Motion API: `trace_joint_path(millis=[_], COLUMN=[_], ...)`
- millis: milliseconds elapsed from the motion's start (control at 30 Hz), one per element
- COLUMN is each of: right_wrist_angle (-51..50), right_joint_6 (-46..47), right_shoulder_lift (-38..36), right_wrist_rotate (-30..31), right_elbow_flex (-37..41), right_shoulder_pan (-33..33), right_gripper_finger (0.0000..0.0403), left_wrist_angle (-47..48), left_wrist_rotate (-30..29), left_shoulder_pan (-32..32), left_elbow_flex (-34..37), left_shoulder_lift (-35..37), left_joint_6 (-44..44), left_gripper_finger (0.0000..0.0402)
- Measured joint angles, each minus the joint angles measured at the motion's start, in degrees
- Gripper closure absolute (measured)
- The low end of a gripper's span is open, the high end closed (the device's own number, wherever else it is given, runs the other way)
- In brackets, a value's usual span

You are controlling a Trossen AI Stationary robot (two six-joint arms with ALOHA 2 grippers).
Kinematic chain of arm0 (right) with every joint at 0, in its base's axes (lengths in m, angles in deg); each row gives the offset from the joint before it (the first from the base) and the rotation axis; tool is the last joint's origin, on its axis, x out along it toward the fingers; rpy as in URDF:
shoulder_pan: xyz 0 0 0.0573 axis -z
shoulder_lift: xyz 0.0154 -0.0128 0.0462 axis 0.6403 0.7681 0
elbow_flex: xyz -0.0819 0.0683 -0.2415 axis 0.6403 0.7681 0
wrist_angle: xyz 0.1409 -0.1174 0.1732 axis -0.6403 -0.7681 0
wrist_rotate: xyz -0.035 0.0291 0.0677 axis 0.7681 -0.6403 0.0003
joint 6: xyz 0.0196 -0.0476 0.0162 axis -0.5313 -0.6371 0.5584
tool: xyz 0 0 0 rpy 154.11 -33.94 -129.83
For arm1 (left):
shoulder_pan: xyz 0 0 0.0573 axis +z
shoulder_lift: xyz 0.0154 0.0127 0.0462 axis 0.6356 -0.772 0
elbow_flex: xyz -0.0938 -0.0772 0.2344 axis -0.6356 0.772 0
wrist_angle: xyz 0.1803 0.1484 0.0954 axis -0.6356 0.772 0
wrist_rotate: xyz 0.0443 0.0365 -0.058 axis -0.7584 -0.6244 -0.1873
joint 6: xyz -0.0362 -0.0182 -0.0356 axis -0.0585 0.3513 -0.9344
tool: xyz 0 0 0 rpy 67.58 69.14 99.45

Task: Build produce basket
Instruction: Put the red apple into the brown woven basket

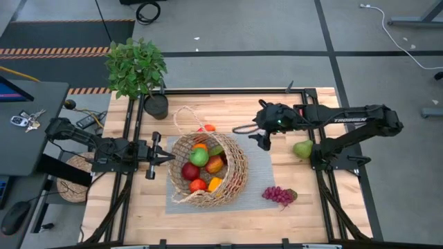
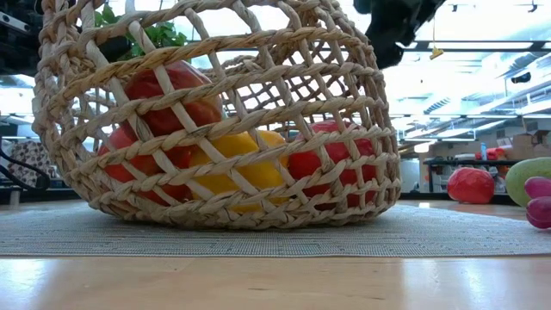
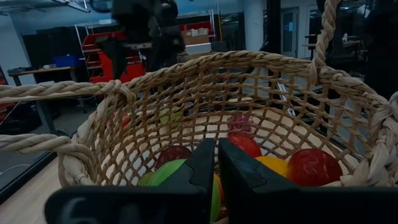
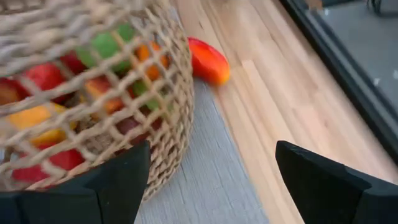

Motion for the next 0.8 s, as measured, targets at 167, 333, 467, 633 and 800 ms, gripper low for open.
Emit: trace_joint_path(millis=[167,333,467,633,800], right_wrist_angle=[-4.2,-5.4,-0.6,-0.7,-11.9], right_joint_6=[5.6,6.1,0.4,-4.2,-0.5], right_shoulder_lift=[1.6,3.0,6.6,9.6,9.4], right_wrist_rotate=[-4.8,-7.0,-9.8,-12.7,-12.6], right_elbow_flex=[-0.2,-0.1,0.9,0.9,0.9], right_shoulder_pan=[4.3,9.0,13.2,17.7,23.0], right_gripper_finger=[0.0053,0.0053,0.0053,0.0053,0.0053], left_wrist_angle=[0.0,0.0,0.0,0.0,0.0], left_wrist_rotate=[0.0,0.0,0.0,0.0,0.0], left_shoulder_pan=[0.0,0.0,0.0,0.0,0.0], left_elbow_flex=[0.0,0.0,0.0,0.0,0.0], left_shoulder_lift=[0.0,0.0,0.0,0.0,0.0], left_joint_6=[0.0,0.0,0.0,0.0,0.0], left_gripper_finger=[0.0366,0.0371,0.0374,0.0367,0.0368])
